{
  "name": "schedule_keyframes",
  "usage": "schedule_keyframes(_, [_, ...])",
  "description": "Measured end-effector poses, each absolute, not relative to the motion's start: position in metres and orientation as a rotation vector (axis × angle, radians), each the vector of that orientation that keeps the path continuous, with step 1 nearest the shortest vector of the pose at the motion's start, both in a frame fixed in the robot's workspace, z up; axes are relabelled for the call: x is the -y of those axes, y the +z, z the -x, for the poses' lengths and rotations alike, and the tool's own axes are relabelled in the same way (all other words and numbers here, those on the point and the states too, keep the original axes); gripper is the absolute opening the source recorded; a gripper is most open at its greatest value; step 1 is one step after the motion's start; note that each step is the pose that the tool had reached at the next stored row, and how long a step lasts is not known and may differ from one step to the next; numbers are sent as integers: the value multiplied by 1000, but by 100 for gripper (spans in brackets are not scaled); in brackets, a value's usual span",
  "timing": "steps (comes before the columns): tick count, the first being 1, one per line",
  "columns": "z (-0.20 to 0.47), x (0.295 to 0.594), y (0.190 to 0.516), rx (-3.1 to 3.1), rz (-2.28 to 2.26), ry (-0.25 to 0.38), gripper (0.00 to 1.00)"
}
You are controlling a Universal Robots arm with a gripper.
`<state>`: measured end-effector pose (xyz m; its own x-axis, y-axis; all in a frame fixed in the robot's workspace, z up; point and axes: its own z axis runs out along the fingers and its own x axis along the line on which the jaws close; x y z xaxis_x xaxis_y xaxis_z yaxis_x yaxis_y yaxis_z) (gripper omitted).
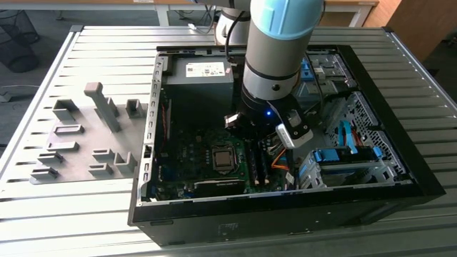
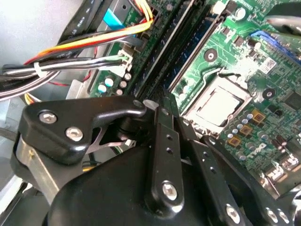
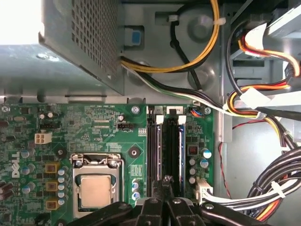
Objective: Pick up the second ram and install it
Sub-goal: 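Press down the second ram until it locks into place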
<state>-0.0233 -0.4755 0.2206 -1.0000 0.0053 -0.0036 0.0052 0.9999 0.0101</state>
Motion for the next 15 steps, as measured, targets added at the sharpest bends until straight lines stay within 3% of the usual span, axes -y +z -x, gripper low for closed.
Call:
schedule_keyframes(5, [24,476,238,-3139,-8,11,11])
schedule_keyframes(15, [24,476,240,-3139,-8,11,11])
